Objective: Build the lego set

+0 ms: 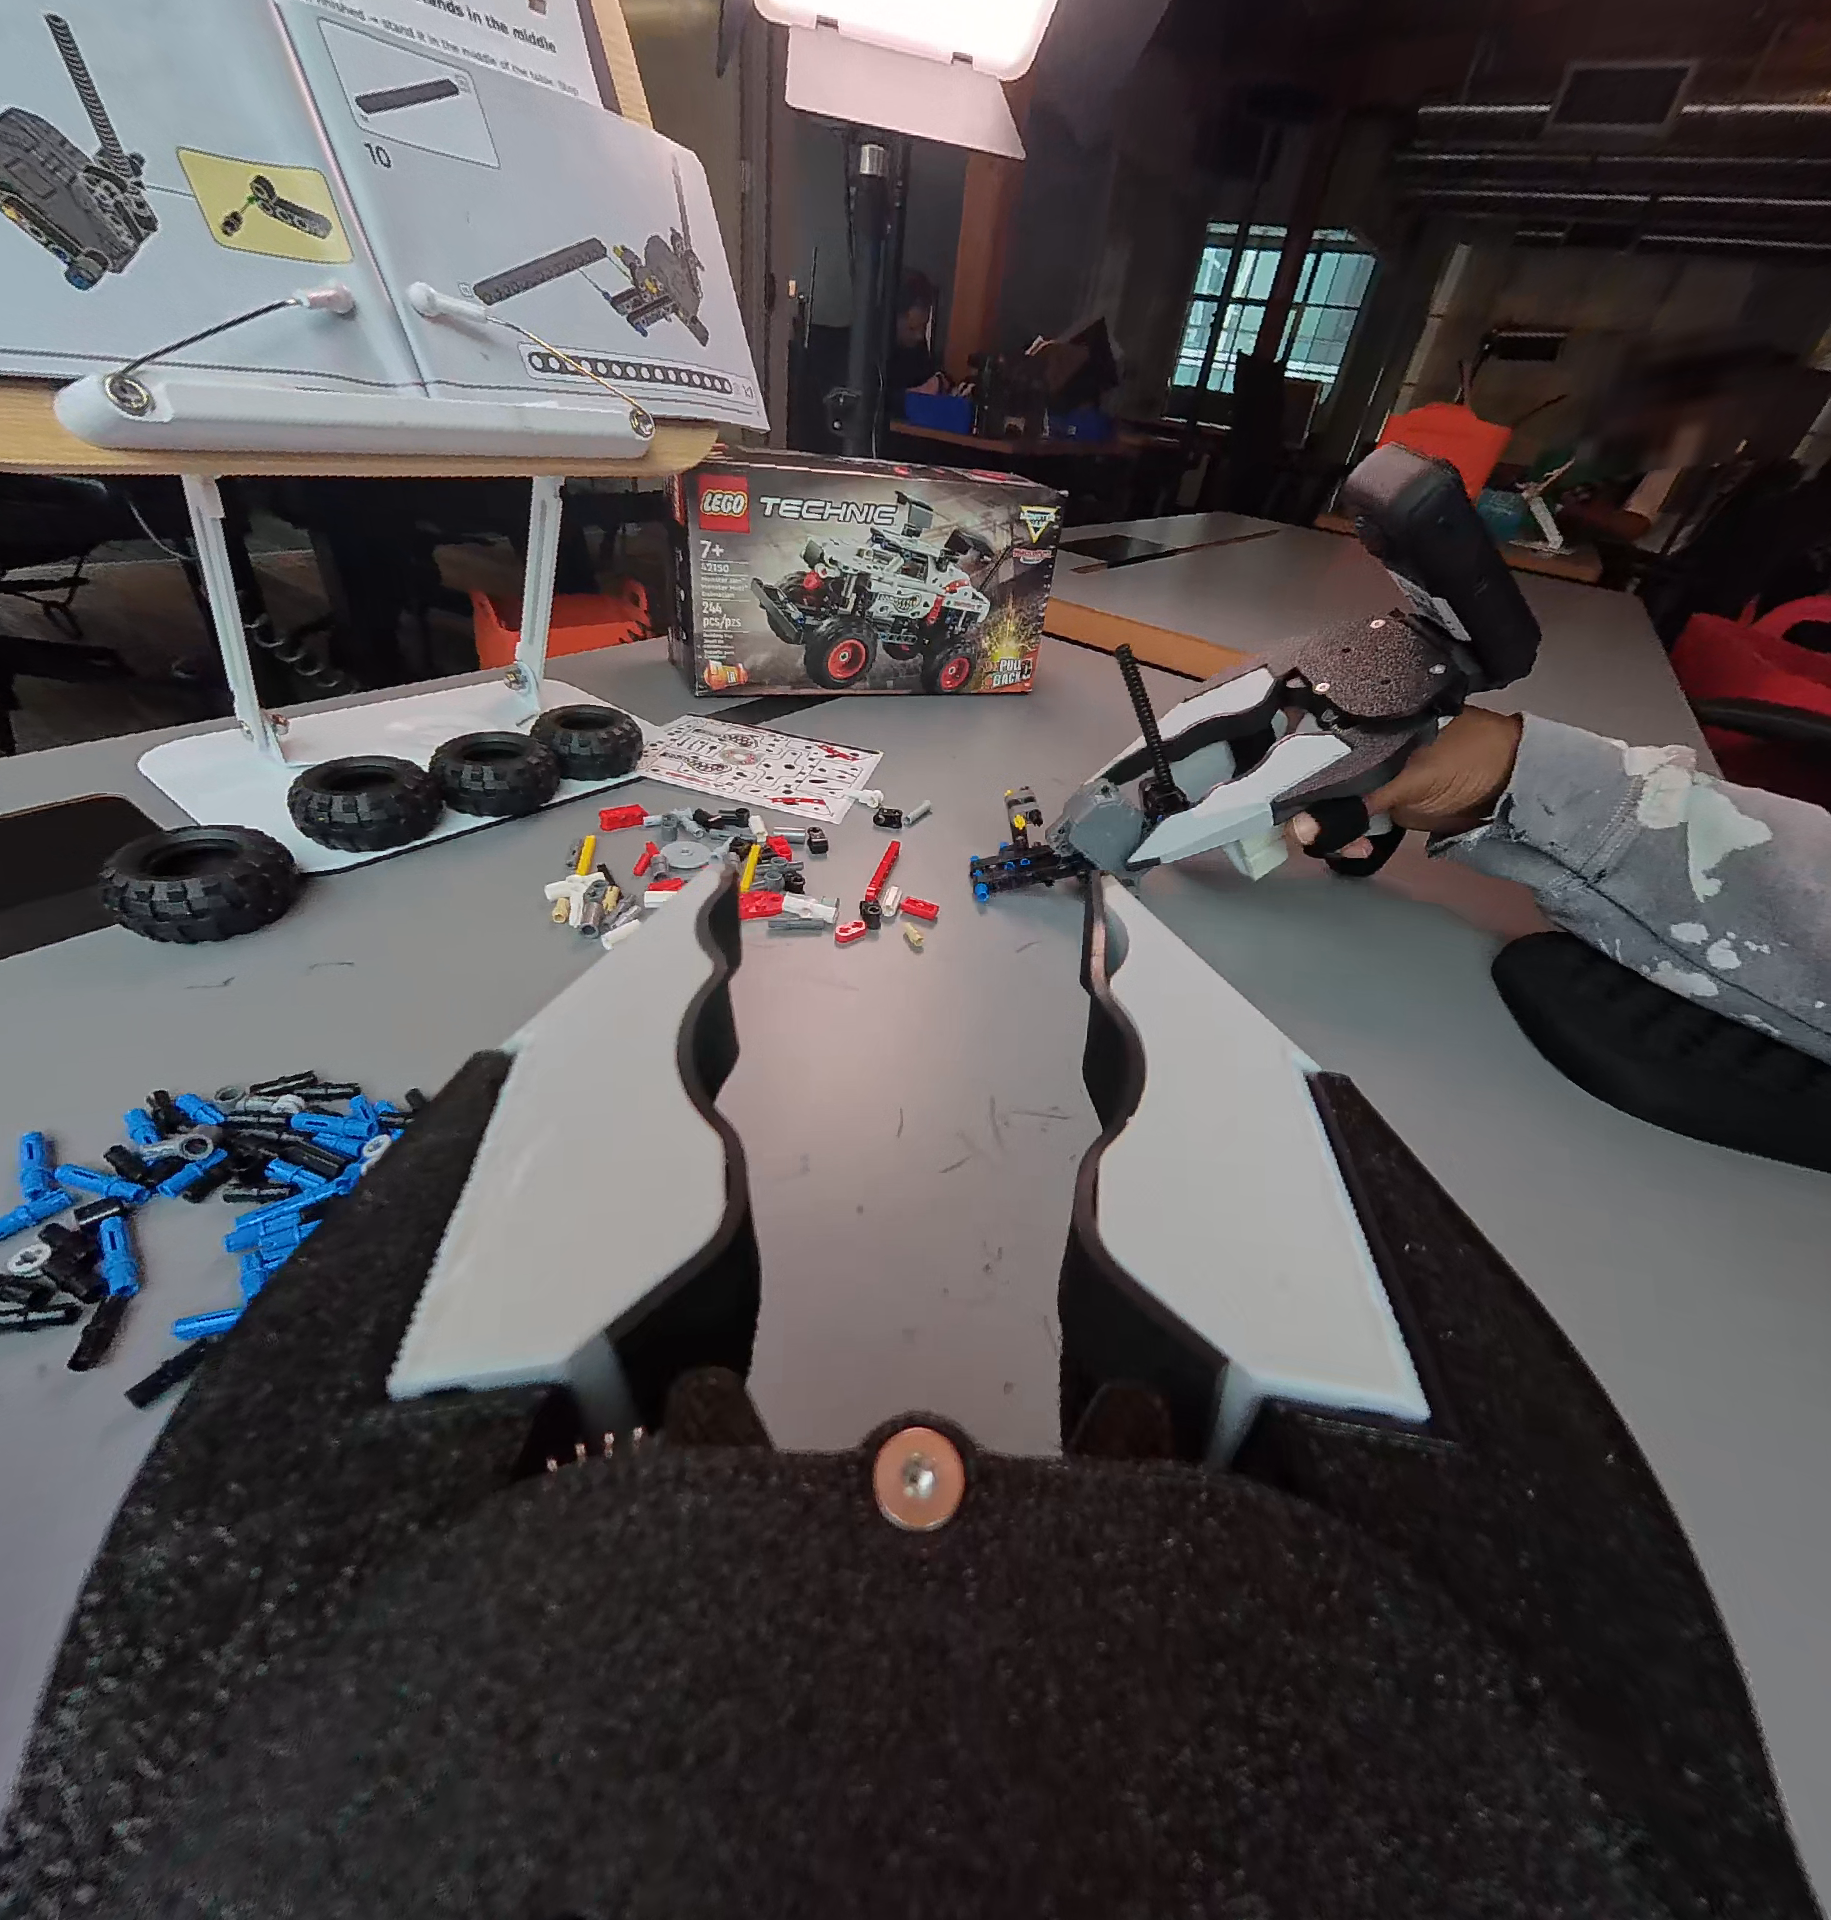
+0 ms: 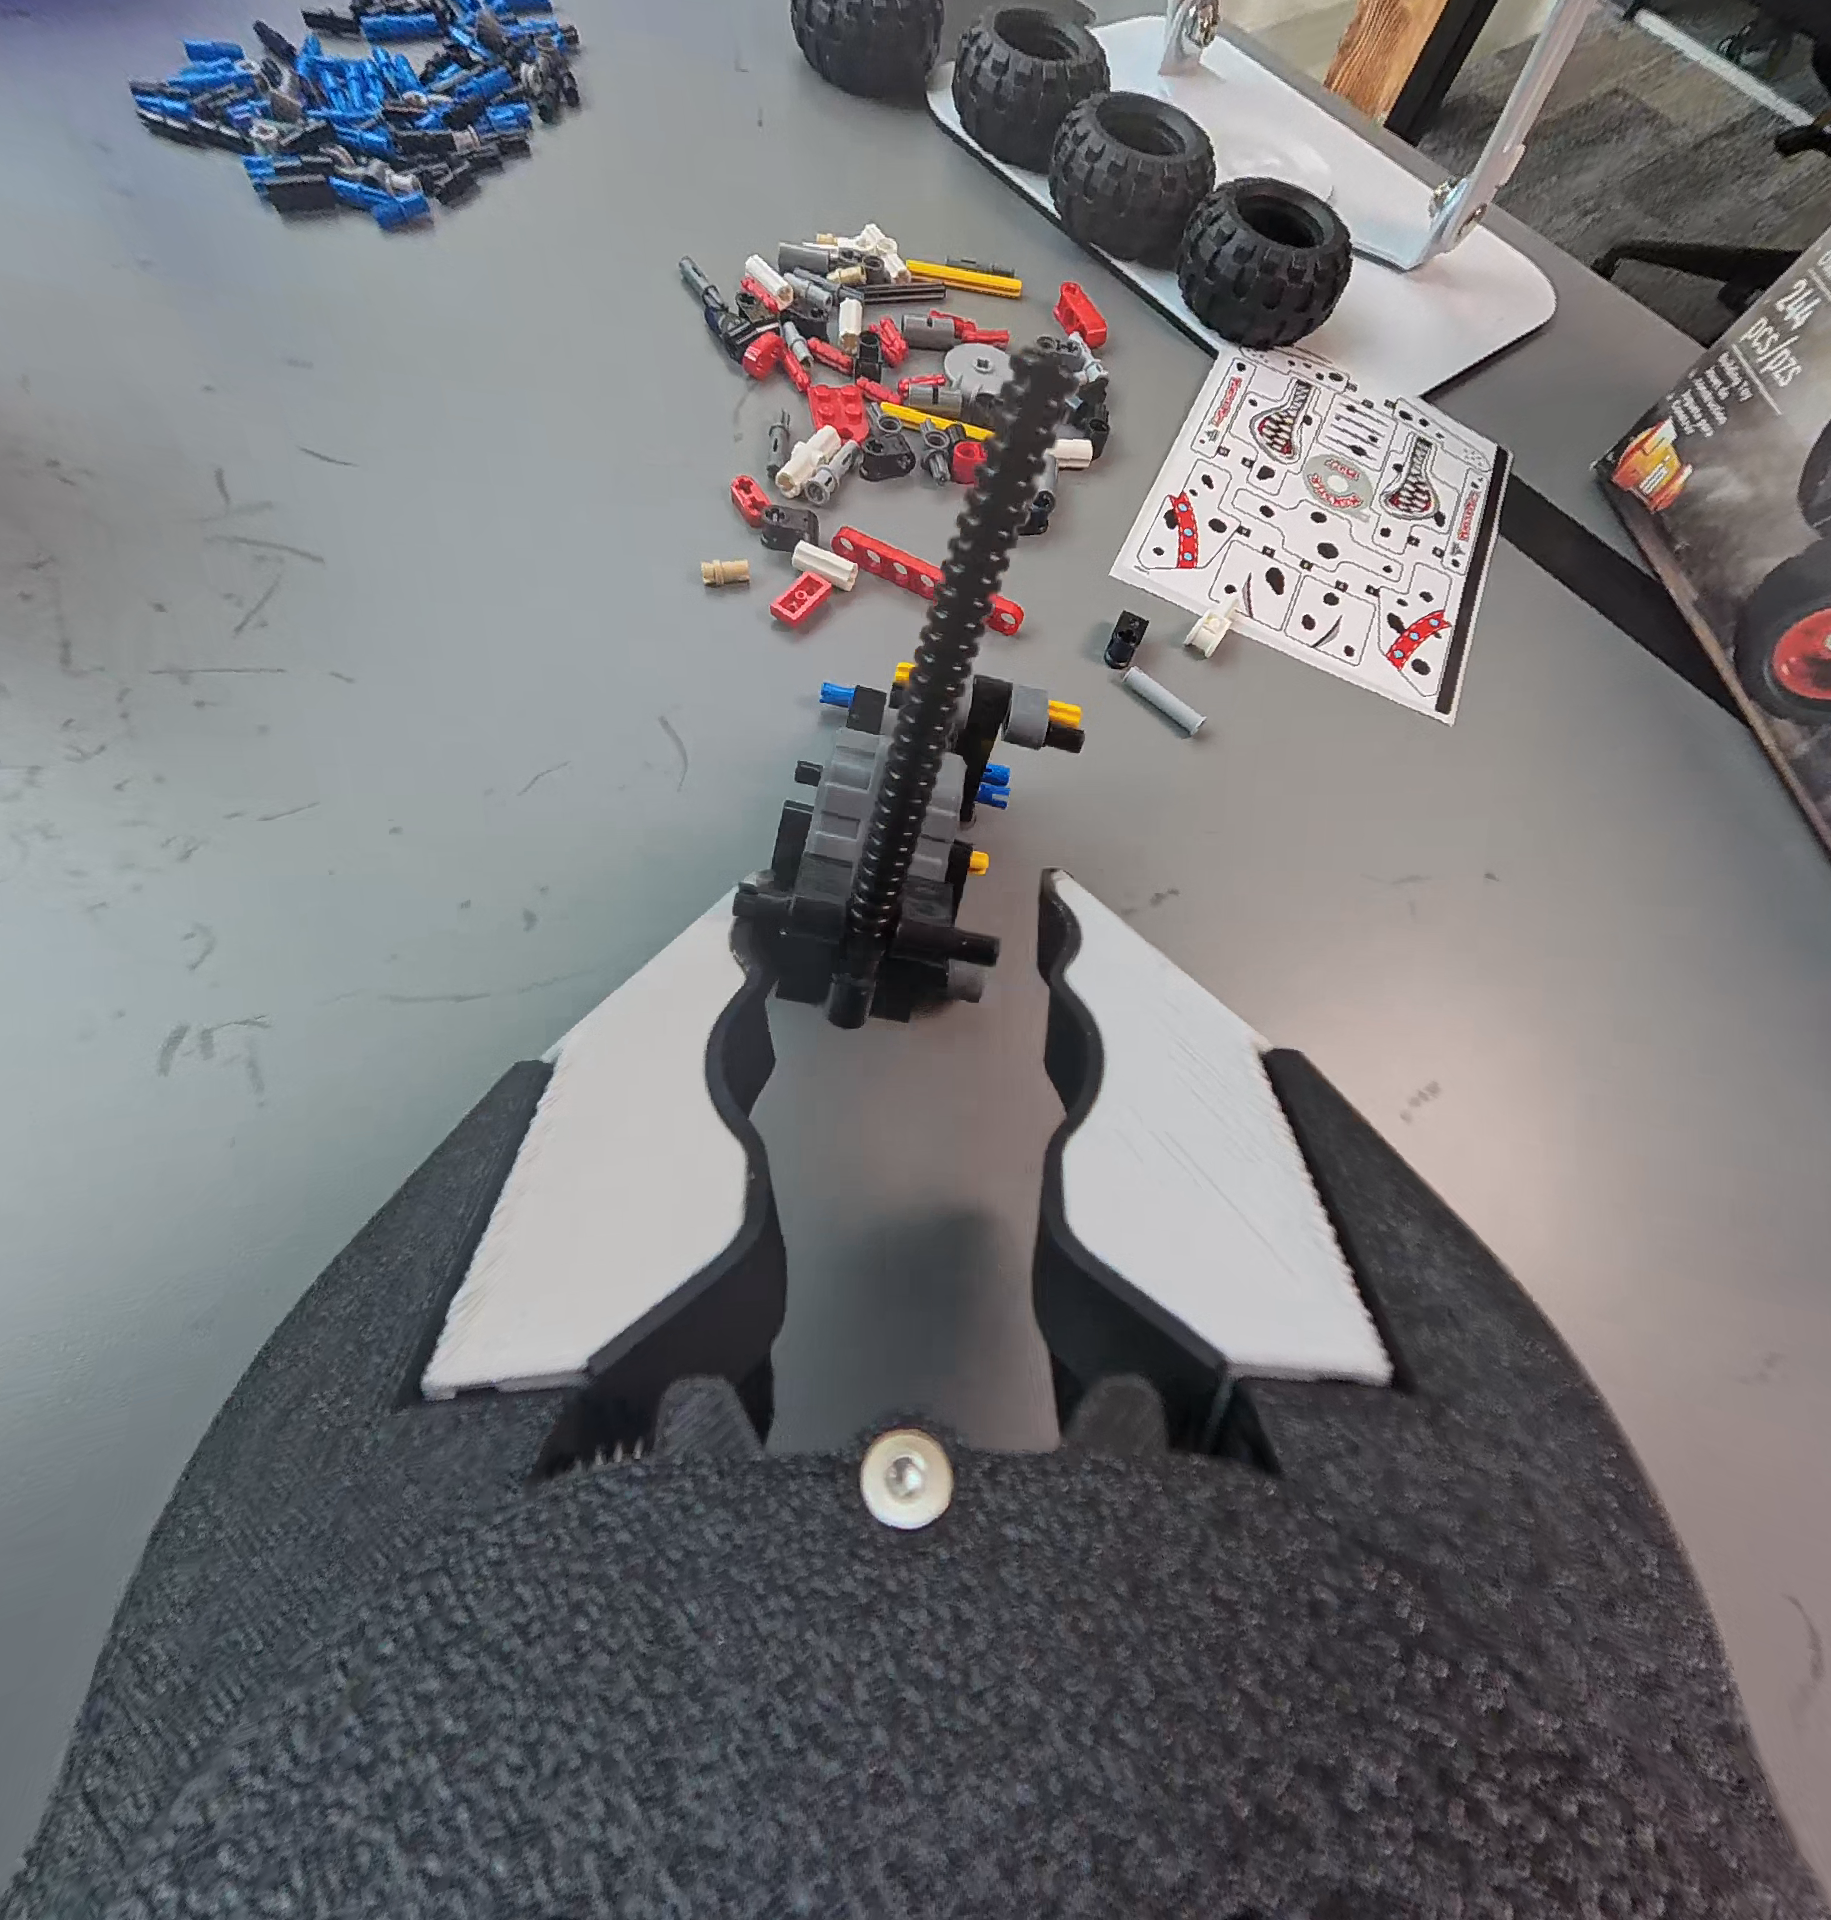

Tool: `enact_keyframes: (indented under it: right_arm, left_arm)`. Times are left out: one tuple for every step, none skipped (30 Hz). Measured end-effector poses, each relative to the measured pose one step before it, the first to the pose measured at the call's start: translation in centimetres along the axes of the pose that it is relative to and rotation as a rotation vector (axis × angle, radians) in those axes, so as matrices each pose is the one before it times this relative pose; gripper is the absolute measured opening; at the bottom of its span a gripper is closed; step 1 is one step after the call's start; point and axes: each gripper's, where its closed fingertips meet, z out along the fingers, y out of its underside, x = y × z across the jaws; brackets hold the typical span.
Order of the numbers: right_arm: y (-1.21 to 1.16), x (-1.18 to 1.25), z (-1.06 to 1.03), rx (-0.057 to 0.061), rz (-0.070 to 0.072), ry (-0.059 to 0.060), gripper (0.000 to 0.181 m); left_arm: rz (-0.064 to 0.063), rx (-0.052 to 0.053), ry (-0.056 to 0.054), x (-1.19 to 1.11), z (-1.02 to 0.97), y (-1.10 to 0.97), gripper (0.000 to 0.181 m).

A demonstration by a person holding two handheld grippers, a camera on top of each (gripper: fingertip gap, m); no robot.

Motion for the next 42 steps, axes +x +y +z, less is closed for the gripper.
enact_keyframes:
  right_arm:
    - [-0.307, 0.008, -0.25, 0.0067, -0.0029, -0.0004, 0.057]
    - [-0.484, -0.039, -0.359, 0.0169, -0.0003, -0.0041, 0.063]
    - [-0.591, -0.12, -0.438, 0.0247, 0.0042, -0.0105, 0.068]
    - [-0.637, -0.167, -0.449, 0.0279, 0.0068, -0.0137, 0.071]
    - [-0.768, -0.131, -0.438, 0.0373, 0.0071, -0.0089, 0.074]
    - [-0.931, -0.025, -0.421, 0.0479, 0.0102, -0.0017, 0.076]
    - [-0.964, -0.04, -0.376, 0.0476, 0.0171, -0.0026, 0.079]
    - [-0.772, -0.101, -0.289, 0.0345, 0.0135, -0.006, 0.08]
    - [-0.469, -0.072, -0.186, 0.0188, 0.0017, -0.001, 0.081]
    - [-0.032, -0.156, -0.07, -0.0037, -0.0129, -0.0038, 0.081]
    - [0.378, -0.283, 0.044, -0.0232, -0.0221, -0.0086, 0.079]
    - [0.571, -0.381, 0.149, -0.03, -0.0214, -0.0144, 0.077]
    - [0.63, -0.335, 0.245, -0.0307, -0.0143, -0.0121, 0.075]
    - [0.602, -0.279, 0.298, -0.0302, -0.0122, -0.01, 0.074]
    - [0.45, -0.143, 0.284, -0.0229, -0.0084, -0.0031, 0.074]
    - [0.391, -0.148, 0.199, -0.0218, 0.0, -0.0075, 0.075]
    - [0.396, -0.302, 0.148, -0.0231, 0.0066, -0.0191, 0.076]
    - [0.426, -0.396, 0.108, -0.0231, 0.0128, -0.0262, 0.079]
    - [0.301, -0.246, 0.076, -0.0142, 0.0105, -0.0154, 0.079]
    - [0.257, -0.272, 0.032, -0.0136, 0.0046, -0.0156, 0.077]
    - [0.423, -0.401, 0.082, -0.0245, 0.0018, -0.022, 0.074]
    - [0.274, -0.204, 0.164, -0.0142, -0.0007, -0.0095, 0.071]
    - [0.058, -0.032, 0.148, -0.0022, -0.0029, -0.0017, 0.064]
    - [0.167, -0.025, 0.172, -0.0083, -0.0108, -0.0055, 0.06]
    - [0.154, 0.113, 0.154, -0.0076, -0.0093, -0.0028, 0.058]
    - [0.107, 0.218, 0.118, -0.0038, -0.0065, -0.0042, 0.057]
    - [-0.017, 0.242, 0.055, 0.0029, 0.0, -0.0096, 0.059]
    - [-0.126, 0.301, -0.054, 0.0063, 0.0061, -0.0078, 0.06]
    - [-0.161, 0.115, -0.222, 0.0005, 0.006, -0.0138, 0.064]
    - [-0.337, 0.257, -0.52, 0.0031, 0.0056, -0.001, 0.071]
    - [-0.603, 0.326, -0.912, 0.0139, 0.0016, 0.0057, 0.075]
    - [-1.092, 0.187, -1.253, 0.0352, 0.0051, -0.0024, 0.08]
    - [-1.736, 0.066, -1.446, 0.0604, 0.0028, -0.0097, 0.082]
    - [-2.348, 0.291, -1.399, 0.079, -0.0126, 0.0059, 0.081]
    - [-2.519, 0.646, -1.077, 0.0714, -0.0206, 0.0232, 0.078]
    - [-2.617, 1.263, -0.577, 0.0656, -0.023, 0.0521, 0.072]
    - [-2.7, 1.773, -0.013, 0.0722, -0.0248, 0.0771, 0.063]
    - [-2.38, 1.935, 0.626, 0.0662, -0.0242, 0.0845, 0.055]
    - [-1.905, 2.106, 1.164, 0.0562, -0.0173, 0.0993, 0.042]
    - [-1.421, 1.501, 1.627, 0.0451, -0.0276, 0.0697, 0.031]
    - [-0.999, 0.981, 1.964, 0.0363, -0.0359, 0.0438, 0.024]
    - [-0.593, 0.879, 2.206, 0.0227, -0.0275, 0.0398, 0.016]
  left_arm:
    - [-0.0013, 0.0009, -0.0077, -0.179, -0.022, 0.02, 0.066]
    - [-0.0031, 0.0009, -0.0078, -0.189, -0.017, 0.017, 0.066]
    - [-0.0045, 0.001, -0.0072, -0.169, -0.016, 0.005, 0.066]
    - [-0.0054, 0.0006, -0.0054, -0.133, -0.005, 0.02, 0.066]
    - [-0.0055, 0.0013, -0.0029, -0.086, 0.002, 0.002, 0.066]
    - [-0.0042, 0.0037, -0.0011, -0.039, -0.007, -0.057, 0.066]
    - [-0.0017, 0.0051, -0.0017, -0.023, -0.031, -0.101, 0.066]
    - [0.0008, 0.0033, -0.004, -0.059, -0.019, -0.074, 0.065]
    - [0.0027, -0.0003, -0.0058, -0.082, -0.021, -0.022, 0.065]
    - [0.0034, -0.0027, -0.0047, -0.082, -0.008, 0.039, 0.065]
    - [0.002, -0.0033, -0.0024, -0.056, 0.007, 0.064, 0.065]
    - [-0.0005, -0.0022, -0.0012, -0.043, 0.011, 0.057, 0.065]
    - [-0.003, -0.0003, 0.0004, -0.028, 0.008, 0.017, 0.065]
    - [-0.005, 0.0001, 0.0032, 0.021, 0.021, 0.019, 0.065]
    - [-0.0057, -0.0014, 0.0047, 0.034, 0.027, 0.028, 0.065]
    - [-0.0047, -0.0023, 0.0049, 0.06, 0.026, 0.034, 0.065]
    - [-0.0031, -0.001, 0.0051, 0.069, 0.008, 0.01, 0.065]
    - [-0.0018, 0.0006, 0.0047, 0.072, 0.001, -0.03, 0.064]
    - [-0.0019, 0.0009, 0.0039, 0.076, -0.015, -0.041, 0.064]
    - [-0.0025, 0.0008, 0.0033, 0.075, -0.016, -0.049, 0.064]
    - [-0.0018, 0.0015, 0.0038, 0.087, -0.017, -0.047, 0.064]
    - [-0.0004, 0.0013, 0.004, 0.087, -0.007, -0.043, 0.063]
    - [0.0008, -0.0006, 0.0025, 0.058, 0.012, 0.002, 0.063]
    - [0.001, -0.0025, 0.0012, 0.026, 0.029, 0.056, 0.063]
    - [-0.0001, -0.0037, 0.0015, 0.013, 0.036, 0.077, 0.062]
    - [-0.0021, -0.0041, 0.0015, -0.002, 0.049, 0.108, 0.062]
    - [-0.0042, -0.0028, 0.0008, -0.009, 0.024, 0.079, 0.062]
    - [-0.0061, -0.0002, 0.0015, 0.0, 0.018, 0.041, 0.062]
    - [-0.0072, 0.0022, 0.0025, 0.026, -0.008, -0.02, 0.062]
    - [-0.0064, 0.0035, 0.0011, 0.011, -0.019, -0.057, 0.062]
    - [-0.0043, 0.0028, -0.0013, -0.031, -0.044, -0.055, 0.062]
    - [-0.0032, -0.0013, -0.003, -0.047, -0.049, -0.006, 0.06]
    - [-0.0025, -0.0038, -0.0066, -0.11, -0.061, 0.007, 0.059]
    - [0.0007, 0.001, -0.012, -0.187, -0.082, -0.044, 0.059]
    - [0.0039, 0.0079, -0.0166, -0.261, -0.094, -0.134, 0.058]
    - [0.0052, 0.0099, -0.0211, -0.346, -0.083, -0.166, 0.057]
    - [0.0064, 0.0075, -0.0264, -0.431, -0.069, -0.114, 0.056]
    - [0.0066, 0.0029, -0.0294, -0.498, -0.044, -0.047, 0.056]
    - [0.0046, 0.0003, -0.0263, -0.465, -0.019, 0.024, 0.056]
    - [0.0006, -0.0004, -0.0185, -0.369, -0.014, 0.038, 0.056]
    - [-0.0032, -0.0027, -0.0094, -0.247, 0.001, 0.064, 0.056]
    - [-0.005, -0.0043, -0.005, -0.187, 0.001, 0.104, 0.056]
